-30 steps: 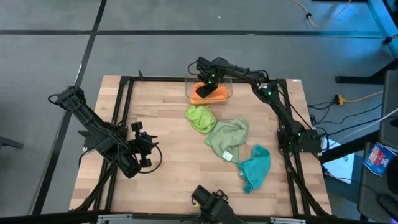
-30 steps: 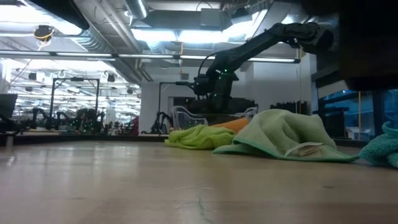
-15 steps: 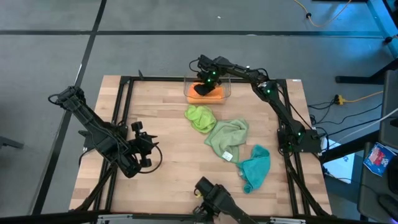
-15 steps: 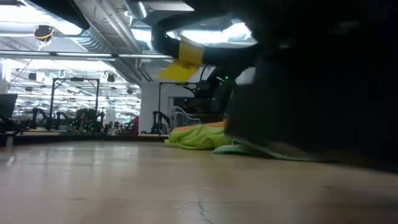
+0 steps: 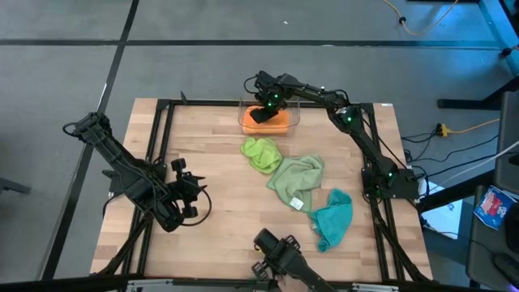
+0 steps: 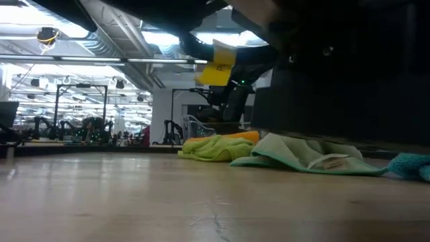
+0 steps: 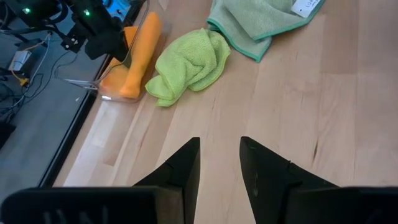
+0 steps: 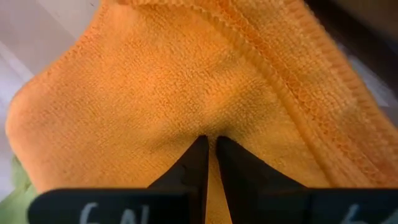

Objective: Fold microfiber towels
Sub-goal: Put the orange microfiber towel into the transparent bin

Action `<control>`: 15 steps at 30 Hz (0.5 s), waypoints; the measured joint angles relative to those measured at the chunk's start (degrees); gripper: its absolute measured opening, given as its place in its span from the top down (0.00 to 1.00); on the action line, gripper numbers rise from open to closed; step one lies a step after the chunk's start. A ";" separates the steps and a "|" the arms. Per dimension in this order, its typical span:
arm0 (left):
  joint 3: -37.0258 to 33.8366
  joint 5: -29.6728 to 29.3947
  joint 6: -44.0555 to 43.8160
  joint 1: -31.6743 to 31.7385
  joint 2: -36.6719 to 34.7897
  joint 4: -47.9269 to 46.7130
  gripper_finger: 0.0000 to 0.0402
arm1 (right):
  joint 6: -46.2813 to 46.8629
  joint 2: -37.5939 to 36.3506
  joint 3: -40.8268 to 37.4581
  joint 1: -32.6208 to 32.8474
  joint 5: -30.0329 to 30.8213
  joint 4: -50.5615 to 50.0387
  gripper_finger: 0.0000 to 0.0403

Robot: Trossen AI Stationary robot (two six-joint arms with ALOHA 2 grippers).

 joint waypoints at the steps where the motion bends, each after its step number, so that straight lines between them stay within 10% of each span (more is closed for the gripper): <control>1: 0.00 0.00 0.00 -0.02 0.00 0.00 0.74 | 0.25 0.00 0.02 0.00 0.14 -0.04 0.89; 8: 0.00 0.02 0.00 0.00 0.00 0.01 0.74 | 1.52 0.12 4.47 -0.16 14.42 -3.29 0.89; 15: -0.02 0.56 -0.07 -0.22 0.00 0.19 0.74 | 0.98 -0.41 5.34 0.67 13.73 -5.44 0.89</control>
